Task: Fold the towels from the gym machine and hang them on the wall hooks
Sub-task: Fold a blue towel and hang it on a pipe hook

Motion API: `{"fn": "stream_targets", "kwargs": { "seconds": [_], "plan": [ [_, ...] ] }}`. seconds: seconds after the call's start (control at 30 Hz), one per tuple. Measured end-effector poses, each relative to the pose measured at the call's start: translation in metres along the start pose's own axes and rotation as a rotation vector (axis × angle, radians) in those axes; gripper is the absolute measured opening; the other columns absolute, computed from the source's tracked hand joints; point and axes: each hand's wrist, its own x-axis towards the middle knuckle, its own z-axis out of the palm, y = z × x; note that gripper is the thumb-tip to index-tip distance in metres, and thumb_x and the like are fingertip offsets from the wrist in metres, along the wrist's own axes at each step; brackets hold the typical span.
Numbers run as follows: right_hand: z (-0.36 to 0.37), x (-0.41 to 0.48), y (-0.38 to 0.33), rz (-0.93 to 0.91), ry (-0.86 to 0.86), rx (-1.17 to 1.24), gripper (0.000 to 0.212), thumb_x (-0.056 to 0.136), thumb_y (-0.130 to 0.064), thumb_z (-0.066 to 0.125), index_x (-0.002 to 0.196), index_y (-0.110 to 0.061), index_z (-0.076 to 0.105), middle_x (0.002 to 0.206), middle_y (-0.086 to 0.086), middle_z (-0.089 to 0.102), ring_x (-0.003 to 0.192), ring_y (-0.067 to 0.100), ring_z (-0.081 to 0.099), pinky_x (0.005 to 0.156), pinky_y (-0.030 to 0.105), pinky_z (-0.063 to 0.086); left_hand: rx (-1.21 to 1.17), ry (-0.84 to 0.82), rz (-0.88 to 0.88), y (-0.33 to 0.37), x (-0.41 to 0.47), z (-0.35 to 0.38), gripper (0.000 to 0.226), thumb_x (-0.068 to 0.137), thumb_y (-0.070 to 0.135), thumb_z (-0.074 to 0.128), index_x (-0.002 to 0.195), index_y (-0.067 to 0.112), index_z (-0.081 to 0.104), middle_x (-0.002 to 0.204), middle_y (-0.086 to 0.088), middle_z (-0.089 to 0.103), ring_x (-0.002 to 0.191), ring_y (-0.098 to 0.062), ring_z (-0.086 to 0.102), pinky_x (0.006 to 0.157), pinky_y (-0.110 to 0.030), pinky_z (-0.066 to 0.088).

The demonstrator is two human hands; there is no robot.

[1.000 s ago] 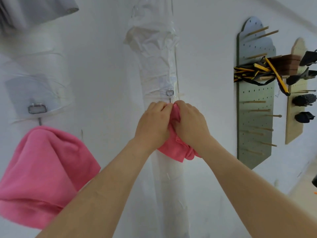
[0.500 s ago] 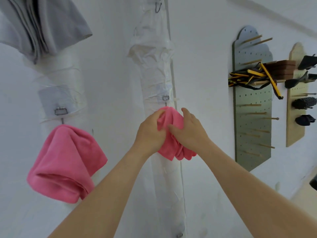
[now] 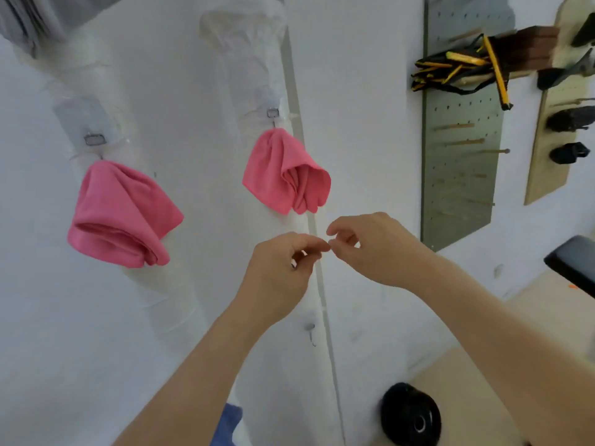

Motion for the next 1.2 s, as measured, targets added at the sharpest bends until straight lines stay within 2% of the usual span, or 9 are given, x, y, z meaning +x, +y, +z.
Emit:
{"fn": "stream_targets", "kwargs": {
  "seconds": [0.23,0.4,0.5,0.67,0.77,0.87,0.97,1.07,1.2],
  "plan": [
    [0.006,-0.134,0.006,0.279,-0.303,0.011,0.019,0.091,-0.034,0.053,0.100,-0.028,0.069,0.089,-0.012,0.069,0.083,0.009,0.062,0.081,0.030,0.053,-0.005,-0.302,-0.035,0.037,-0.105,0.036,0.039,0.072,-0.001,0.047,0.077,0.029,0.071,0.080,0.019,0.065,0.072,0.003,0.054,0.067,-0.012,0.038],
    [0.019,-0.239,0.001,0.543,-0.434,-0.018,0.020,0.091,-0.032,0.052,0.101,-0.027,0.069,0.098,-0.010,0.068,0.091,0.012,0.062,0.087,0.034,0.051,-0.229,-0.541,-0.135,0.047,-0.201,0.073,0.021,0.089,0.015,0.057,0.091,0.029,0.073,0.083,0.014,0.071,0.073,-0.006,0.063,0.074,-0.028,0.052],
    [0.030,-0.309,-0.016,0.710,-0.460,-0.013,0.022,0.093,-0.029,0.052,0.105,-0.021,0.069,0.100,-0.006,0.068,0.092,0.013,0.061,0.085,0.028,0.049,-0.322,-0.673,-0.177,0.052,-0.265,0.092,0.016,0.092,0.023,0.058,0.098,0.030,0.071,0.071,0.015,0.067,0.062,0.000,0.060,0.072,-0.031,0.054],
    [0.047,-0.441,-0.047,1.011,-0.465,0.054,0.022,0.095,-0.026,0.052,0.112,-0.022,0.066,0.094,-0.008,0.060,0.089,0.012,0.058,0.077,0.022,0.040,-0.313,-0.947,-0.132,0.082,-0.370,0.116,0.032,0.092,0.005,0.048,0.106,0.023,0.069,0.088,0.008,0.067,0.080,-0.006,0.058,0.082,-0.024,0.048],
    [0.049,-0.525,-0.070,1.210,-0.396,0.104,0.025,0.094,-0.025,0.051,0.115,-0.025,0.064,0.101,-0.008,0.062,0.094,0.012,0.060,0.082,0.024,0.045,-0.344,-1.097,-0.119,0.107,-0.422,0.124,0.028,0.093,0.008,0.050,0.106,0.023,0.069,0.098,0.009,0.068,0.083,-0.005,0.058,0.082,-0.017,0.046],
    [0.040,-0.603,-0.095,1.401,-0.273,0.151,0.029,0.094,-0.024,0.049,0.120,-0.027,0.060,0.109,-0.005,0.063,0.096,0.016,0.063,0.083,0.030,0.053,-0.371,-1.196,-0.097,0.138,-0.461,0.131,0.022,0.095,0.015,0.050,0.103,0.022,0.069,0.083,0.009,0.066,0.079,-0.012,0.061,0.079,-0.027,0.049],
    [0.022,-0.675,-0.126,1.553,-0.156,0.174,0.034,0.094,-0.020,0.049,0.128,-0.025,0.053,0.115,-0.002,0.064,0.093,0.011,0.063,0.073,0.019,0.047,-0.356,-1.244,-0.021,0.172,-0.502,0.139,0.027,0.092,0.008,0.048,0.099,0.024,0.069,0.085,0.009,0.067,0.079,-0.006,0.060,0.072,-0.021,0.045],
    [-0.002,-0.753,-0.154,1.658,-0.043,0.147,0.042,0.094,-0.023,0.052,0.136,-0.025,0.047,0.132,0.001,0.058,0.114,0.016,0.058,0.093,0.027,0.046,-0.375,-1.250,0.020,0.215,-0.545,0.146,0.029,0.090,0.009,0.052,0.100,0.030,0.070,0.085,0.020,0.066,0.077,0.009,0.057,0.068,-0.005,0.039],
    [-0.037,-0.855,-0.187,1.766,0.151,0.147,0.046,0.094,-0.021,0.053,0.139,-0.023,0.044,0.133,0.002,0.057,0.118,0.020,0.056,0.096,0.028,0.041,-0.399,-1.276,0.051,0.289,-0.600,0.154,0.022,0.095,0.018,0.052,0.101,0.030,0.069,0.067,0.022,0.060,0.064,0.003,0.058,0.063,-0.011,0.042]
  ]
}}
